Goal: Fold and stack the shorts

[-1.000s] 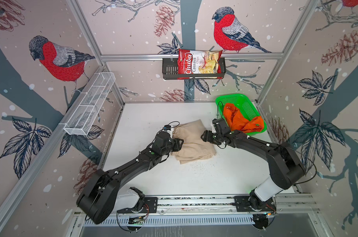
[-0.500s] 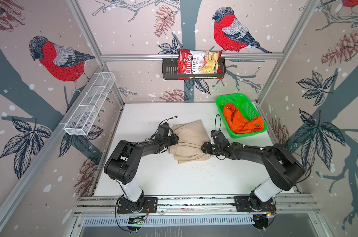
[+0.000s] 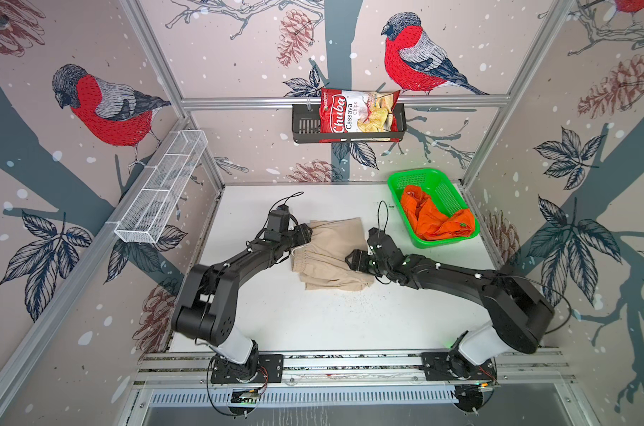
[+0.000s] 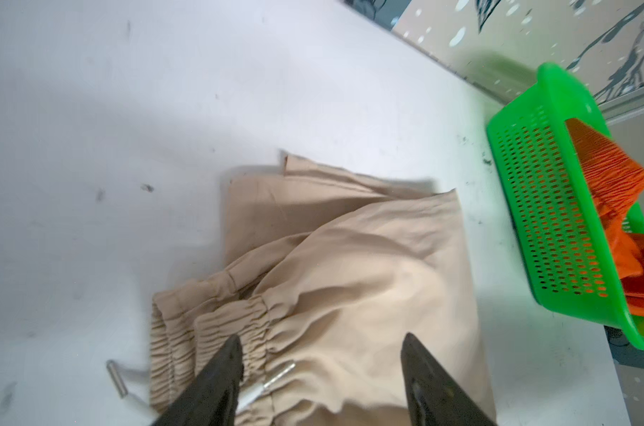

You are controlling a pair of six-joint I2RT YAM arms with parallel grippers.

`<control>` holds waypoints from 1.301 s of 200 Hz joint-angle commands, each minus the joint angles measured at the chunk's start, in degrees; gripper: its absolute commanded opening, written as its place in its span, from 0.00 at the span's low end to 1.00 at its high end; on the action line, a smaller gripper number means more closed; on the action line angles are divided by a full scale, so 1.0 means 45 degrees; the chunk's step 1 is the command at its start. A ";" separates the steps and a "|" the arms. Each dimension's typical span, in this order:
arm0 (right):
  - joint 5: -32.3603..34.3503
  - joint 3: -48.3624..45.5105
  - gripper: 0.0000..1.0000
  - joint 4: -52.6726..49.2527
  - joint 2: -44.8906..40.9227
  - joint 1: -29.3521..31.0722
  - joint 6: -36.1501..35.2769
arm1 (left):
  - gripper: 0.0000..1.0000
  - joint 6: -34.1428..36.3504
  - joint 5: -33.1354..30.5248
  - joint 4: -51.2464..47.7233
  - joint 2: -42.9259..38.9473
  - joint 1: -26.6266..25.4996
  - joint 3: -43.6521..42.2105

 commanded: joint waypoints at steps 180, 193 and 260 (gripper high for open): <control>0.0330 -0.3829 0.75 -0.0277 -0.5255 -0.2776 0.0302 | 0.85 0.2628 -0.2441 -0.7513 0.5632 -0.1336 0.4936; 0.0111 -0.3952 0.75 -0.0135 -0.5303 -0.3008 0.0181 | 0.85 0.2897 -0.2048 -0.7790 0.5852 -0.0488 0.5357; -0.0450 -0.4540 0.75 0.0198 -0.5431 -0.3435 -0.0193 | 0.85 0.4091 -0.2628 -0.8722 0.7992 0.2449 0.8166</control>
